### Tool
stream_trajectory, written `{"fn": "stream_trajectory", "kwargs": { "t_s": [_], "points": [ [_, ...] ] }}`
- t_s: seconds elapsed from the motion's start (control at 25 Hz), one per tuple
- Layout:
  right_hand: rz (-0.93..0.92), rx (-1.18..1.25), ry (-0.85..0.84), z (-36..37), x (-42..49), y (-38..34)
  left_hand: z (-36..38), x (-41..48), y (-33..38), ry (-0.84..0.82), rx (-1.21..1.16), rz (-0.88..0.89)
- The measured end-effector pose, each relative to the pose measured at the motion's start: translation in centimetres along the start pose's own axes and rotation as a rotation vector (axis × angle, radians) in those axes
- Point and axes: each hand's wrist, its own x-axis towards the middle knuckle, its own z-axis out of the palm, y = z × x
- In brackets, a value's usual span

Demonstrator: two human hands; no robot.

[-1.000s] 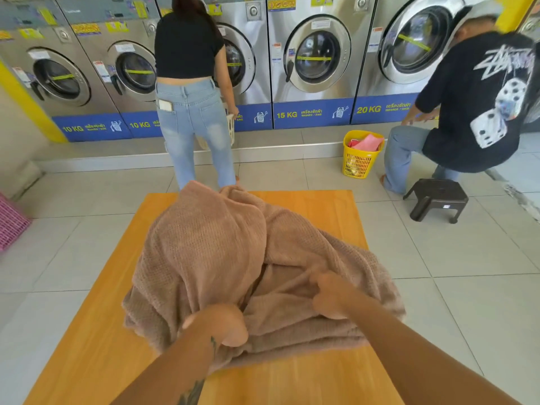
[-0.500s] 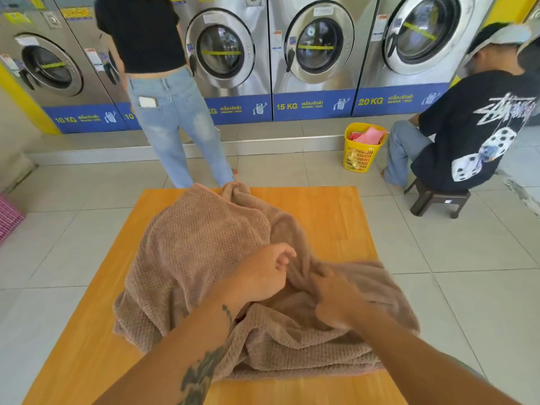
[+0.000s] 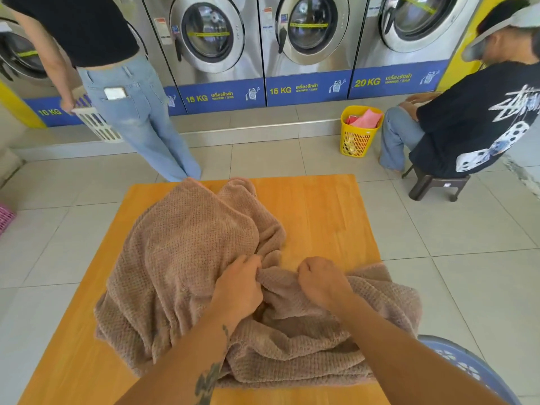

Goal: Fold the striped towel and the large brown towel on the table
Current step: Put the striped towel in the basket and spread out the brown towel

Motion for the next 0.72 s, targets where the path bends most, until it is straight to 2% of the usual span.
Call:
{"fn": "stream_trajectory", "kwargs": {
  "t_s": [0.12, 0.2, 0.28, 0.32, 0.36, 0.48, 0.52, 0.56, 0.6, 0.64, 0.72],
  "points": [
    [-0.018, 0.051, -0.157, 1.0, -0.3, -0.2, 0.3, -0.6, -0.6, 0.174, -0.179, 0.004],
    [-0.030, 0.106, -0.319, 1.3, -0.9, -0.4, 0.3, -1.1, -0.3, 0.184, -0.189, 0.000],
    [-0.020, 0.149, -0.369, 0.7, -1.4, -0.2, 0.1, -1.7, -0.2, 0.146, -0.148, 0.019],
    [0.000, 0.168, -0.298, -0.3, -1.5, 0.1, 0.0, -1.9, -0.3, 0.139, -0.138, 0.040],
    [0.021, 0.187, -0.152, -1.5, -1.7, 0.4, -0.3, -2.0, -0.4, 0.133, -0.126, 0.064],
    [-0.029, 0.277, 0.500, -6.3, -2.2, 1.5, -0.7, -1.5, 0.2, 0.131, -0.051, 0.150],
    [-0.087, 0.325, 0.626, -7.7, -2.5, 1.9, -0.8, -1.2, 0.8, 0.121, -0.052, 0.166],
    [-0.139, 0.375, 0.654, -8.9, -3.1, 2.0, -0.9, -0.9, 1.6, 0.092, -0.086, 0.175],
    [-0.176, 0.387, 0.578, -9.4, -3.8, 1.9, -1.1, -0.6, 2.5, 0.034, -0.125, 0.164],
    [-0.214, 0.338, 0.416, -9.5, -4.5, 1.8, -1.4, -0.2, 3.3, -0.034, -0.156, 0.143],
    [-0.190, 0.108, -0.117, -8.3, -6.0, 2.1, -1.8, 0.5, 4.7, -0.068, -0.166, 0.098]
  ]
}}
